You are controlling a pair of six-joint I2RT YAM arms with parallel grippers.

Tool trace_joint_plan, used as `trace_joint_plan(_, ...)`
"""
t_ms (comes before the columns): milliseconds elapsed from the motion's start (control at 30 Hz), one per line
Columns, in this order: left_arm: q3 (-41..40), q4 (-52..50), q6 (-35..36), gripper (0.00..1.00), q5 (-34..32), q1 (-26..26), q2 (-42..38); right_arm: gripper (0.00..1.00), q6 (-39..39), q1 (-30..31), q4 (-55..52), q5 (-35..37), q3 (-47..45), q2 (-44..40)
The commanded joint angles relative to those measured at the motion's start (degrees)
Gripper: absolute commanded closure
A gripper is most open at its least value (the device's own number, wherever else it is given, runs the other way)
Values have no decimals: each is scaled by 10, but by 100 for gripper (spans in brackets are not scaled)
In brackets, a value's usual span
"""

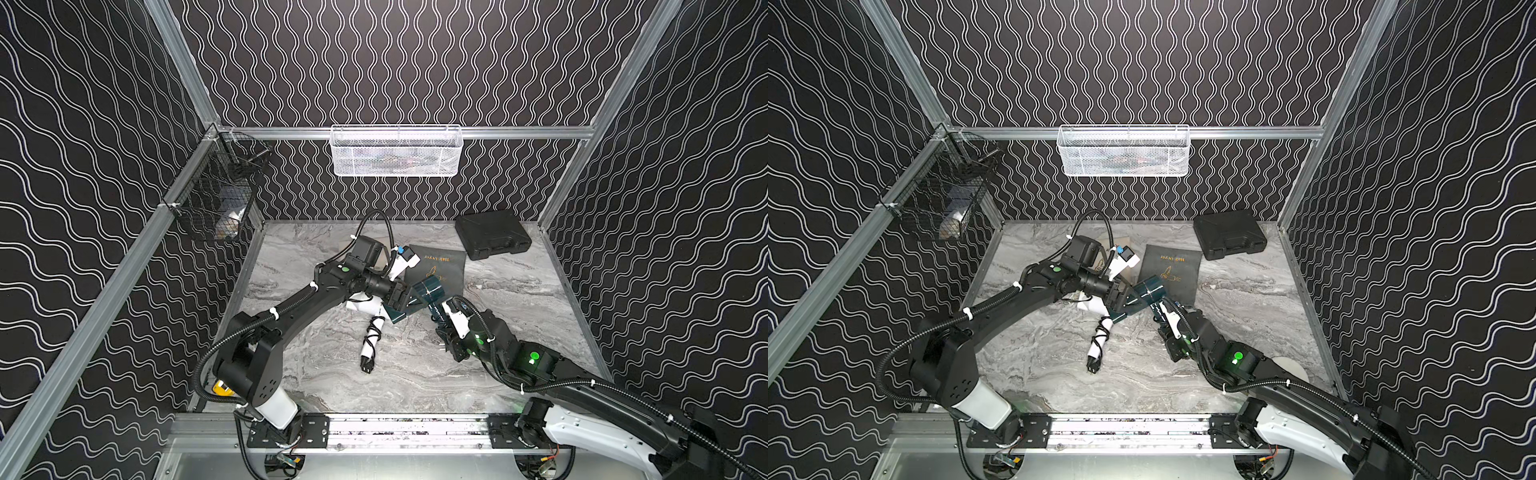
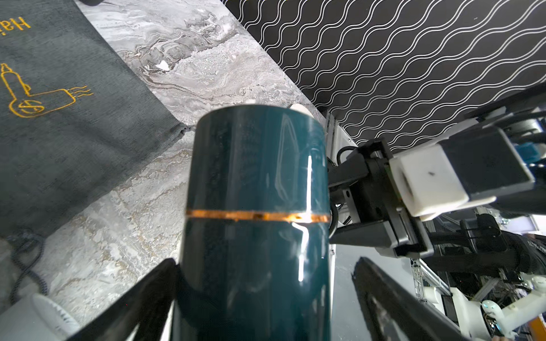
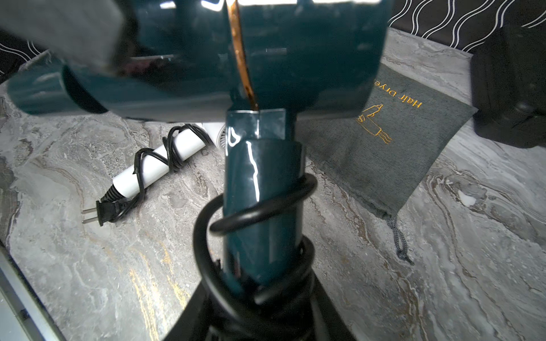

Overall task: Pack away hair dryers
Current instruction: Fold the hair dryer.

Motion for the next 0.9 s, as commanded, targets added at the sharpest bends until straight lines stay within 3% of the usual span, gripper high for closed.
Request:
trace_joint_plan(0, 9, -22, 25, 7, 31, -1, 8, 87, -19, 3, 40, -5, 5, -5)
trace_joint_plan(233, 14, -21, 25, 18, 43, -6, 14, 87, -26, 8, 39, -11, 15, 2)
trace_joint_plan(467, 4, 6, 3, 55, 60, -13, 4, 87, -4, 8, 58, -16, 14, -10)
trace_joint_plan(733, -90, 236, -169, 97, 47, -23, -53, 88, 109, 9, 144, -30, -7, -36)
trace_joint_plan(867, -150, 359, -264, 100, -7, -39, -90, 89, 163, 9, 177, -52, 0, -23)
